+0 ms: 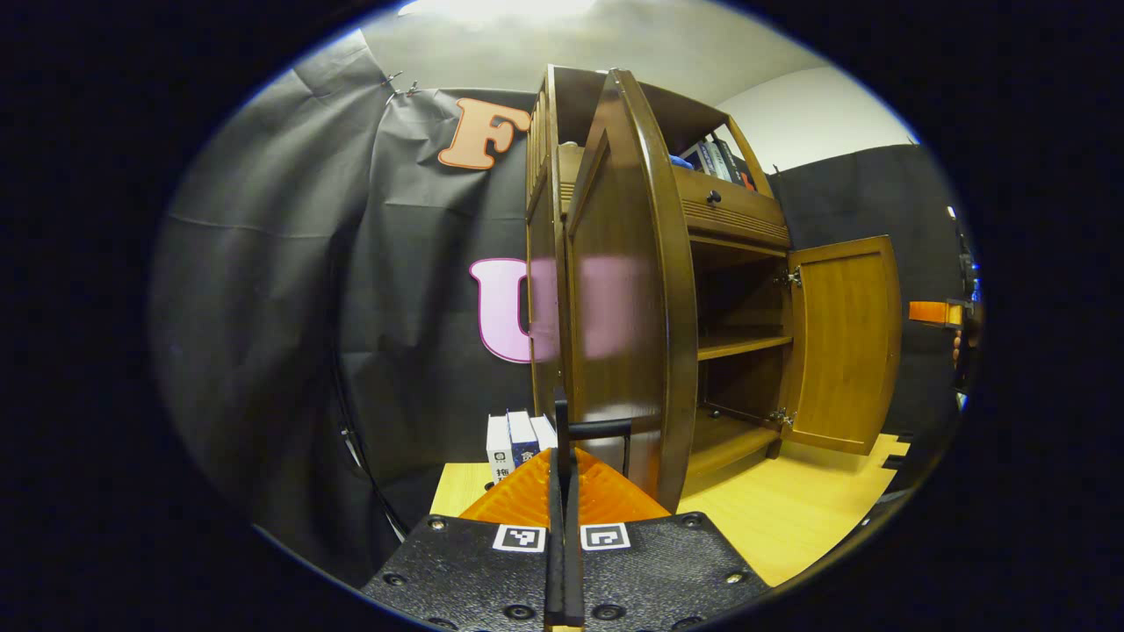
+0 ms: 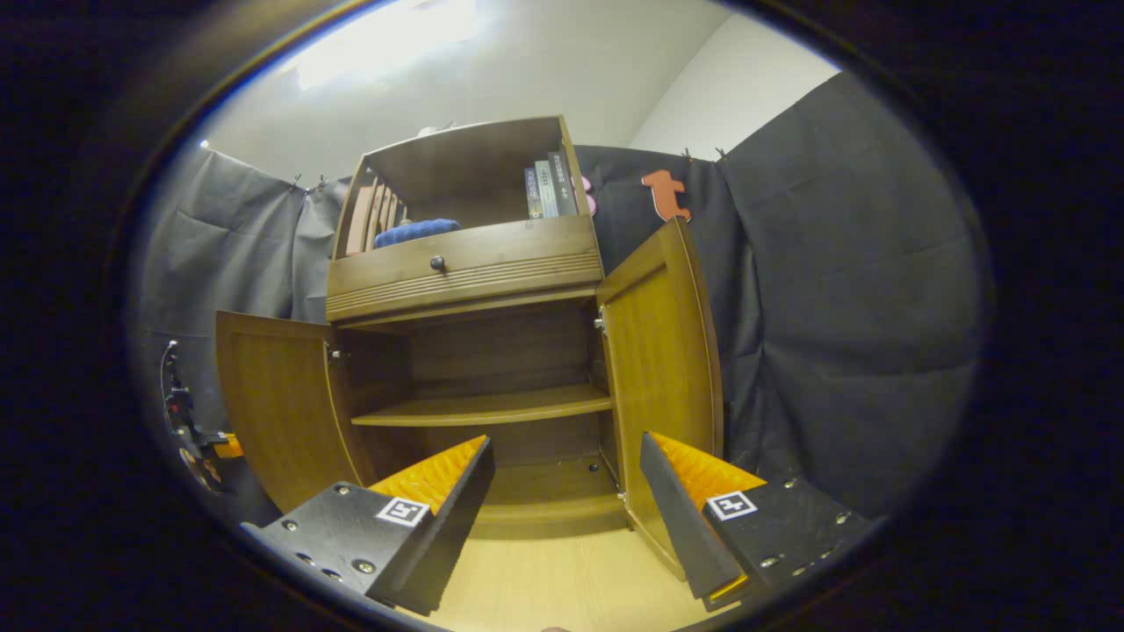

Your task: Open the right door of the double-door shoe cabinet with the right hand, and open the left door with the left hand.

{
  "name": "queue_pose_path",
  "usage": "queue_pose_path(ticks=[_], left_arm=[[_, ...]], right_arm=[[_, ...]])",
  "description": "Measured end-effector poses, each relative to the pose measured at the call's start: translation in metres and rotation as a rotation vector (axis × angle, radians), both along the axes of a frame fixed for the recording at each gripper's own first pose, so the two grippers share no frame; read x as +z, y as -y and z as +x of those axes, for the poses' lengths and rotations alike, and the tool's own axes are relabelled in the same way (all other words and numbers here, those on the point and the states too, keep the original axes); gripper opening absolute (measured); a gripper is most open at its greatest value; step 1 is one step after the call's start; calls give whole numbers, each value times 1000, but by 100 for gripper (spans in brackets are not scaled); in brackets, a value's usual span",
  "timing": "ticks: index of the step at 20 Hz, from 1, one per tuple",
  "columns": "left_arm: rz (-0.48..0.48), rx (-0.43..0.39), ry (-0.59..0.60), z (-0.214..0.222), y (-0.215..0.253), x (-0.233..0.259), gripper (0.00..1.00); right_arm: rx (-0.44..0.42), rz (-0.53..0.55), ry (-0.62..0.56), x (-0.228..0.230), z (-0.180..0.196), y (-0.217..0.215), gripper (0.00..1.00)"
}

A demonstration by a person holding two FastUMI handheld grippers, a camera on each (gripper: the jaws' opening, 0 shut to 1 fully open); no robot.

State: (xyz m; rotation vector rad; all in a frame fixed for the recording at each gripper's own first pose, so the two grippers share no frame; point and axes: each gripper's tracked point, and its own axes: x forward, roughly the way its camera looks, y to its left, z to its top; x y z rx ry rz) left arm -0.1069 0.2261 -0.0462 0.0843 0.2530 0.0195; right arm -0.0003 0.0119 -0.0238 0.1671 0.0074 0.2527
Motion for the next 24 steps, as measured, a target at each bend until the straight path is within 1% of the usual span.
queue_pose_path(ticks=[2, 3, 4, 5, 6, 8, 9, 10, 11, 12, 13, 14, 15, 16, 17, 20, 21, 23, 24], left_arm=[[-11, 0, 1, -1, 6, -1, 0], [-21, -2, -9, -4, 12, -3, 3], [-24, -3, -8, -10, 19, -3, 7], [-23, 6, 5, -12, 22, 1, 8], [-21, 33, 12, -18, 20, 4, 9], [-18, 90, 26, -21, 15, 9, 20], [-24, 112, 30, -24, 14, 11, 16], [-29, 144, 35, -33, 13, 7, 16], [-22, 177, 38, -36, 10, 11, 26], [-6, 213, 48, -41, 7, 18, 37], [12, 249, 58, -42, 2, 24, 47], [18, 260, 79, -43, 4, 32, 58], [25, 274, 81, -44, 7, 39, 68], [39, 283, 92, -45, 10, 44, 66], [55, 286, 103, -48, 15, 52, 67], [114, 299, 163, -57, 32, 77, 85], [128, 300, 177, -57, 39, 84, 88], [125, 282, 191, -55, 58, 87, 89], [110, 270, 190, -52, 69, 87, 94]], right_arm=[[-1, -8, -1, -4, 0, 1, 95], [-2, -10, 3, -4, -1, 3, 95], [-4, -10, 10, -4, -1, 5, 99], [-5, -9, 13, -4, -1, 6, 99], [-5, -7, 14, -3, -1, 7, 94], [-5, -4, 16, -2, -1, 10, 95], [-4, -3, 14, -3, -1, 12, 95], [-2, -3, 12, -3, -2, 13, 99], [-2, -2, 13, -1, -3, 15, 99], [-4, 1, 16, 2, -5, 17, 95], [-1, 6, 22, 4, -6, 18, 95], [6, 10, 27, 8, -8, 18, 99], [9, 13, 33, 11, -11, 19, 99], [11, 15, 39, 14, -14, 21, 99], [14, 15, 45, 17, -16, 22, 99], [13, 14, 58, 23, -23, 29, 99], [11, 16, 57, 22, -25, 33, 99], [8, 27, 54, 22, -27, 39, 99], [5, 32, 55, 25, -27, 42, 99]])
